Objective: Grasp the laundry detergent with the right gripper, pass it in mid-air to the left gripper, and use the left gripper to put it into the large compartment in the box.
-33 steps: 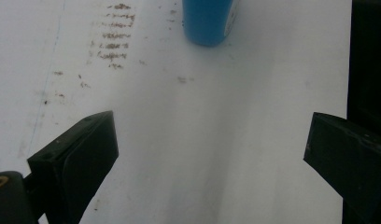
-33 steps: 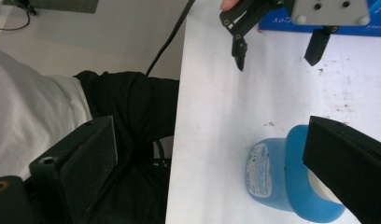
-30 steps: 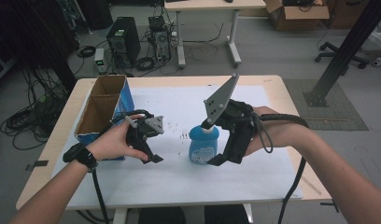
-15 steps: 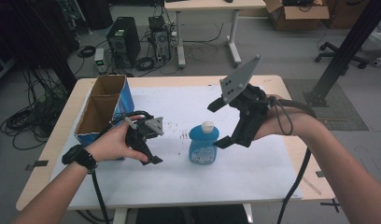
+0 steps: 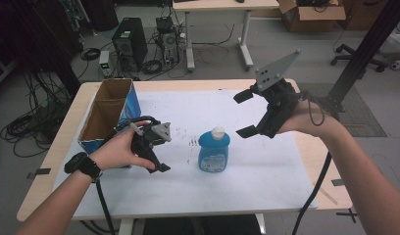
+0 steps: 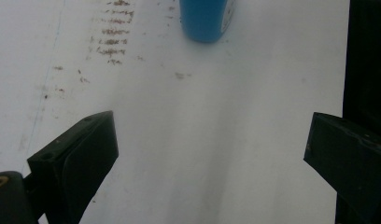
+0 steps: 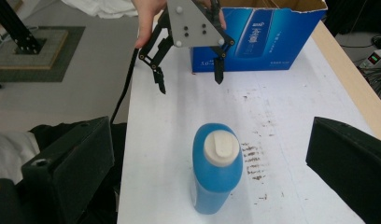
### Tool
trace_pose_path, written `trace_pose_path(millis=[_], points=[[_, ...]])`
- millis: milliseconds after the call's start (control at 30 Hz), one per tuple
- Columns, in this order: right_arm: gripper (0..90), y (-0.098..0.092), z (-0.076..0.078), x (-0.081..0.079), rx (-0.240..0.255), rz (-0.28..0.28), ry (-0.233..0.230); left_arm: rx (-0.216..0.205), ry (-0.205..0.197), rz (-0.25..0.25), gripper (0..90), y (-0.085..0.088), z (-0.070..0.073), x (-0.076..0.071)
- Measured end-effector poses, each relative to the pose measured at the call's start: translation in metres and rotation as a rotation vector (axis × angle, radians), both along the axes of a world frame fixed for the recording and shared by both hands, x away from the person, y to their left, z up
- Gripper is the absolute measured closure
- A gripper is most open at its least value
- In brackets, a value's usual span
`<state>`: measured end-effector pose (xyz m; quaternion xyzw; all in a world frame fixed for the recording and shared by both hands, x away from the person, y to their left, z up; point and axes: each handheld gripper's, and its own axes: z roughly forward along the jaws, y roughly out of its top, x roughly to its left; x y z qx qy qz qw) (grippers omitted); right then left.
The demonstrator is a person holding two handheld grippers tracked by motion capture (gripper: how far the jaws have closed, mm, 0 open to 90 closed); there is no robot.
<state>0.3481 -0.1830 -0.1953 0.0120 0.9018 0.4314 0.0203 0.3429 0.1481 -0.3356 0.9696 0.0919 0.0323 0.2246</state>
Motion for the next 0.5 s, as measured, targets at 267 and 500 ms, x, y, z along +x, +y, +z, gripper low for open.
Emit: trace_pose_path(millis=[267,500], points=[[0.2,-0.018,-0.019,0.009,0.041,-0.025,0.021,0.003,0.001,0.001,3.2,-0.001,-0.001,0.000],[0.2,-0.027,-0.034,0.012,0.071,-0.034,0.022,0.005,0.000,0.002,3.2,-0.001,-0.001,-0.001]])
